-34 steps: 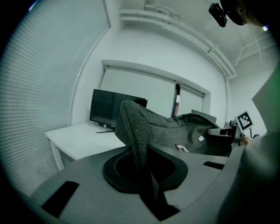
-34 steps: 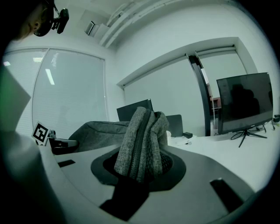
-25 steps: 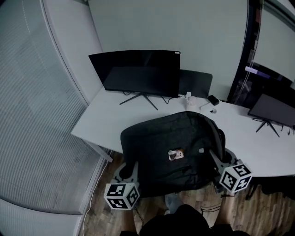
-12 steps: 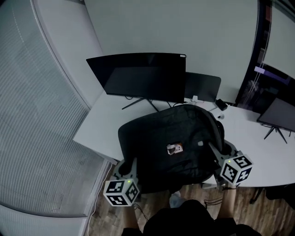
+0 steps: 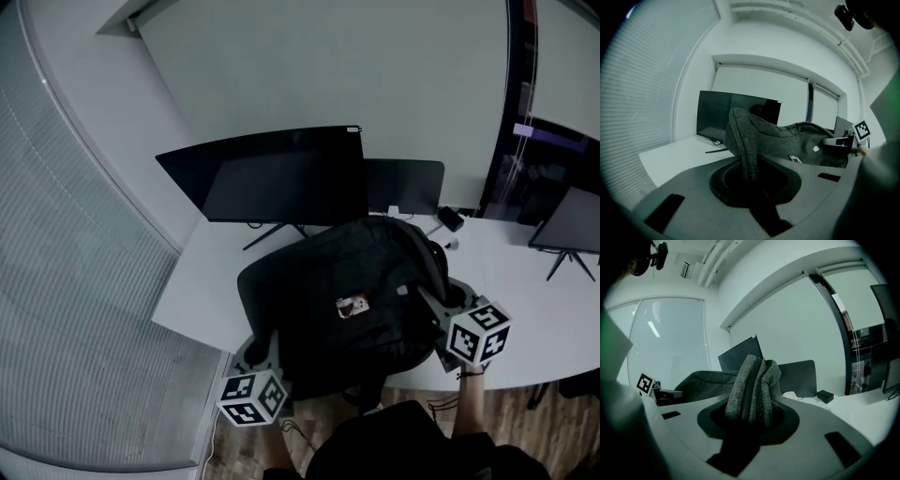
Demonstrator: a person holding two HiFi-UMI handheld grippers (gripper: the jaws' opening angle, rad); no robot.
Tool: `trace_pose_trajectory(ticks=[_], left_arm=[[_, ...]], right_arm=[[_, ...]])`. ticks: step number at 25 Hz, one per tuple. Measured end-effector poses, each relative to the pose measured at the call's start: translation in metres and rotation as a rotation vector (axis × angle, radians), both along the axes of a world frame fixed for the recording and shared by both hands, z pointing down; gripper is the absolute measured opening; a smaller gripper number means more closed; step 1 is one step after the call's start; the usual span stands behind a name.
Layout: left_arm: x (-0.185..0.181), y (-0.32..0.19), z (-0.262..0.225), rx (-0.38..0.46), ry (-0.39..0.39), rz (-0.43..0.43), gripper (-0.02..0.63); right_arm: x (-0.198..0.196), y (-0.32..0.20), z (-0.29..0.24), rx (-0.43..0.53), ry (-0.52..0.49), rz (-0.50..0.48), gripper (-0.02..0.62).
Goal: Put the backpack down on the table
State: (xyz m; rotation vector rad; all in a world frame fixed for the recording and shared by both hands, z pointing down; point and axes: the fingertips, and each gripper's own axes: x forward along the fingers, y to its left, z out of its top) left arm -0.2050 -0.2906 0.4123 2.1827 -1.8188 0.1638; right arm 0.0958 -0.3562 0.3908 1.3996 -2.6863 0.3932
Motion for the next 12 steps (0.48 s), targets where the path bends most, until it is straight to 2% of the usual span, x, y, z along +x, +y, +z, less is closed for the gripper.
trace_pose_trajectory(ticks=[12], left_arm=[[-0.032, -0.039, 0.020, -0.061, -0.022, -0.035, 0.043]], right_arm=[[-0.034, -0.048, 0.028, -0.056, -0.023, -0.039, 0.110]])
